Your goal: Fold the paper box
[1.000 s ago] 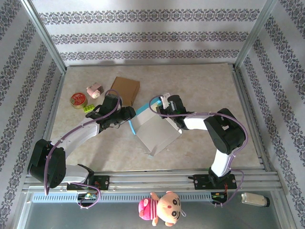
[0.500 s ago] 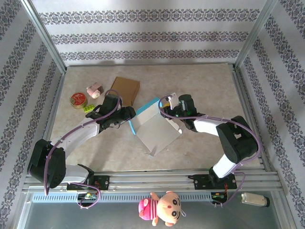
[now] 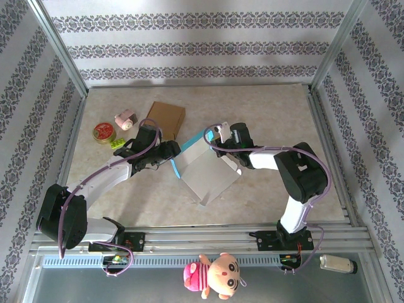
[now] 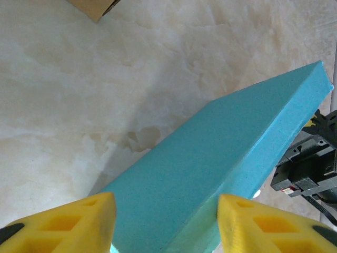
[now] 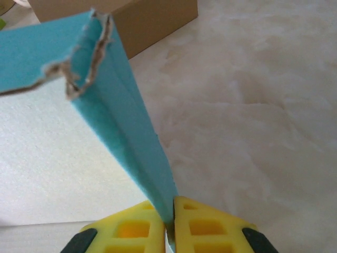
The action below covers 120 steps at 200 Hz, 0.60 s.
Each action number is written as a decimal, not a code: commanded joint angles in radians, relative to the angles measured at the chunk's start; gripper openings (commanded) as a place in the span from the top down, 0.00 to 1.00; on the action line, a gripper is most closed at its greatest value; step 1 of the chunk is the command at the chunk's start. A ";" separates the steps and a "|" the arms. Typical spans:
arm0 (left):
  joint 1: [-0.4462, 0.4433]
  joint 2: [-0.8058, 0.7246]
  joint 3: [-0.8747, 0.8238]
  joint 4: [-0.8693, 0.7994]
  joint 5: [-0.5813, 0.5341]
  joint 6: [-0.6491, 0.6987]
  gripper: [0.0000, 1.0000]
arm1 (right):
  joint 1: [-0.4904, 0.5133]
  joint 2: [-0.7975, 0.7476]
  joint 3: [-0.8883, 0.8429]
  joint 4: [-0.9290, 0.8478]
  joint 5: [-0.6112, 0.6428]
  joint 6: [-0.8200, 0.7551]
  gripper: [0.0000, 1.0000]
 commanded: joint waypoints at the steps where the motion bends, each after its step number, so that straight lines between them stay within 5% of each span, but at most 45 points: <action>1: -0.022 -0.060 0.013 -0.069 -0.042 0.010 0.38 | 0.012 -0.016 0.030 0.024 -0.009 -0.028 0.98; 27: -0.022 -0.276 -0.003 -0.091 -0.184 0.009 0.23 | 0.006 -0.176 0.014 -0.067 0.046 -0.171 1.00; 56: -0.020 -0.464 0.051 -0.242 -0.343 0.075 0.17 | -0.008 -0.390 0.085 -0.311 0.118 -0.503 1.00; 79: -0.018 -0.500 0.108 -0.347 -0.380 0.128 0.16 | 0.017 -0.485 0.206 -0.566 0.215 -0.904 1.00; 108: -0.019 -0.508 0.111 -0.366 -0.380 0.142 0.16 | 0.123 -0.504 0.283 -0.830 0.429 -1.625 1.00; 120: -0.019 -0.507 0.096 -0.344 -0.371 0.139 0.16 | 0.145 -0.472 0.308 -0.911 0.466 -1.773 1.00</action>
